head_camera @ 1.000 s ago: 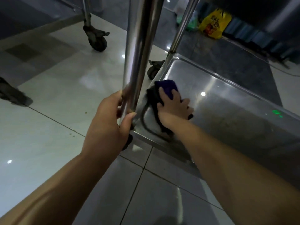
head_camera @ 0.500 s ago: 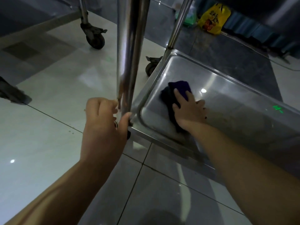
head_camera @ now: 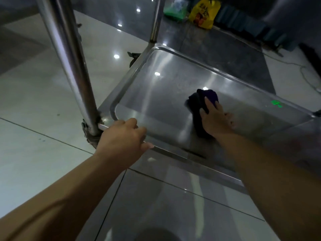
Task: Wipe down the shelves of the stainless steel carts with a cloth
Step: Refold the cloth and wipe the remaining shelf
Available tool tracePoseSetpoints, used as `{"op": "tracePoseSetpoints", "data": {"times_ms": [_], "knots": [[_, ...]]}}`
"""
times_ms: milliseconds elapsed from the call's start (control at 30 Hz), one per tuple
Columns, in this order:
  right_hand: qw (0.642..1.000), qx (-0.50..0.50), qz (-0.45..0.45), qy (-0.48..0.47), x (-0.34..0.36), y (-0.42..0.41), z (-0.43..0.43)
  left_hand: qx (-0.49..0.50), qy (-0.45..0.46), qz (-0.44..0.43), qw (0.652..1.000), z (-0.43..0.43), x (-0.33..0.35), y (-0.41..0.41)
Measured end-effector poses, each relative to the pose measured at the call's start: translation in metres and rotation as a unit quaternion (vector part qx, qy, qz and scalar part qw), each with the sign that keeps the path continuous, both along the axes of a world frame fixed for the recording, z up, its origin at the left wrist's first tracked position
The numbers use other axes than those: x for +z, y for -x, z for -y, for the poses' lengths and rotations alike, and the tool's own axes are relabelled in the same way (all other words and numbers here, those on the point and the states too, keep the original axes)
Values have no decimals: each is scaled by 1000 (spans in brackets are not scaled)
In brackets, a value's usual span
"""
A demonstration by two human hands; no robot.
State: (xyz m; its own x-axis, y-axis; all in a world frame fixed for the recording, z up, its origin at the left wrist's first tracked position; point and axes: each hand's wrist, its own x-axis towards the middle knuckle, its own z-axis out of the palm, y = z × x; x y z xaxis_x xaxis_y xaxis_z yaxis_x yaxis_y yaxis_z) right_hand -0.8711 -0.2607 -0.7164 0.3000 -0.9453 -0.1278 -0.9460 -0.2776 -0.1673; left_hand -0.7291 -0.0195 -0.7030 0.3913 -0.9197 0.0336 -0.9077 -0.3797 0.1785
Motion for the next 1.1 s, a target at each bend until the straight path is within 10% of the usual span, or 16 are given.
{"op": "tracePoseSetpoints", "data": {"times_ms": [267, 500, 767, 967, 1100], "knots": [[923, 383, 22, 25, 1, 19, -55, 22, -14, 47, 999, -1, -5, 2], [997, -68, 17, -16, 2, 34, 18, 22, -23, 24, 999, 7, 1, 16], [940, 338, 14, 31, 0, 63, -26, -72, 6, -14, 997, 29, 0, 48], [996, -94, 2, -9, 0, 110, 43, -59, -52, -14, 997, 44, 4, 54], [999, -33, -20, 9, -4, 56, 17, -51, -34, -27, 998, 51, -2, 60]]}}
